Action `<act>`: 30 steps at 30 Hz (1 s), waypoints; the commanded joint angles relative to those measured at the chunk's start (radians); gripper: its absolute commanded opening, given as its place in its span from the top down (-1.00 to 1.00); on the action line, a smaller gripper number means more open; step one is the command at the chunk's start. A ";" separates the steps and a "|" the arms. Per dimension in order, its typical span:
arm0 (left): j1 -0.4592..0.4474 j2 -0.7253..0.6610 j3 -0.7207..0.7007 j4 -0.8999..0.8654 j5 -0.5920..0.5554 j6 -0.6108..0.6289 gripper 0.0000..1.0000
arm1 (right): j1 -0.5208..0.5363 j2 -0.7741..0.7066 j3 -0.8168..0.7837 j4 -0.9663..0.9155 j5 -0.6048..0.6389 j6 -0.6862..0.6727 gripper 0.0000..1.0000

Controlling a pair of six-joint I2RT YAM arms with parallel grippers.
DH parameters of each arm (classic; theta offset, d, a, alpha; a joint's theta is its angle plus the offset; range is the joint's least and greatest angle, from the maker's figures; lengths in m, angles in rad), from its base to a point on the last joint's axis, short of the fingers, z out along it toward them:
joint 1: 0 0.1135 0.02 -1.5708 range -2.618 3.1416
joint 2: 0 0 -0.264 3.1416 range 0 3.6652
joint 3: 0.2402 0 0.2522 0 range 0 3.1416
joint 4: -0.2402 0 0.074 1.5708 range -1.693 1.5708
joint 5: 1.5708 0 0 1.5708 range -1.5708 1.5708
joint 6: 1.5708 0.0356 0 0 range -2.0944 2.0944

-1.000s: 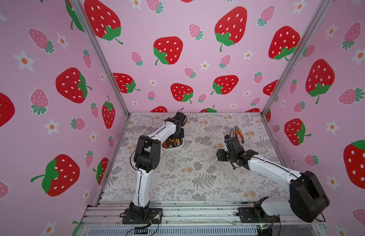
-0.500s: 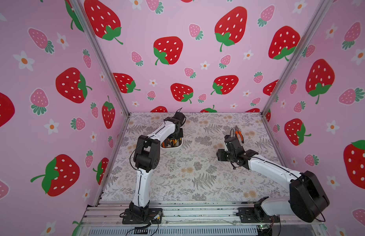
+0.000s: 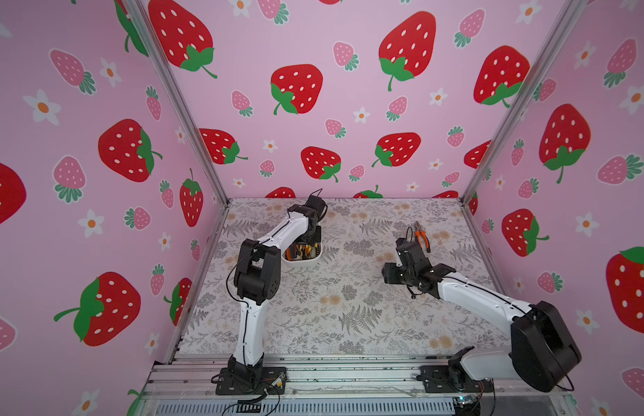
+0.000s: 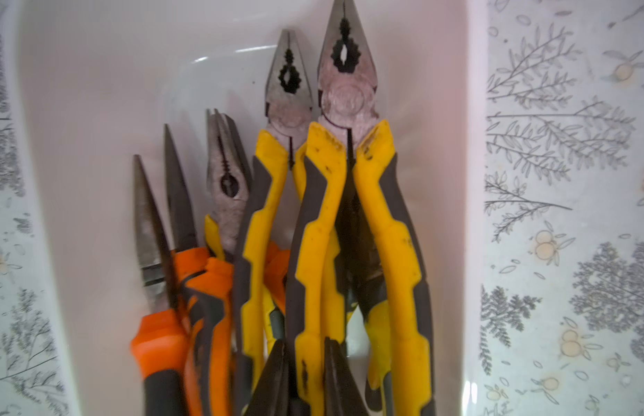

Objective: Take the pliers out of the storage box
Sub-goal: Pick up the pliers from the storage box.

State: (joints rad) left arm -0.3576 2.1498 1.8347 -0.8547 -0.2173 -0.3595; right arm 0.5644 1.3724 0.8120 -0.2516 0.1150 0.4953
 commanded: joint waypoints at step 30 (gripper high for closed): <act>-0.706 -0.925 -1.286 1.296 -0.606 0.370 1.00 | 0.096 0.004 0.556 -0.489 0.085 0.075 -0.13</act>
State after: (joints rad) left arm -1.0237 1.2358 0.5480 0.2478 -0.7170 -0.0456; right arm 0.6460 1.3323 1.2896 -0.6159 0.1654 0.5472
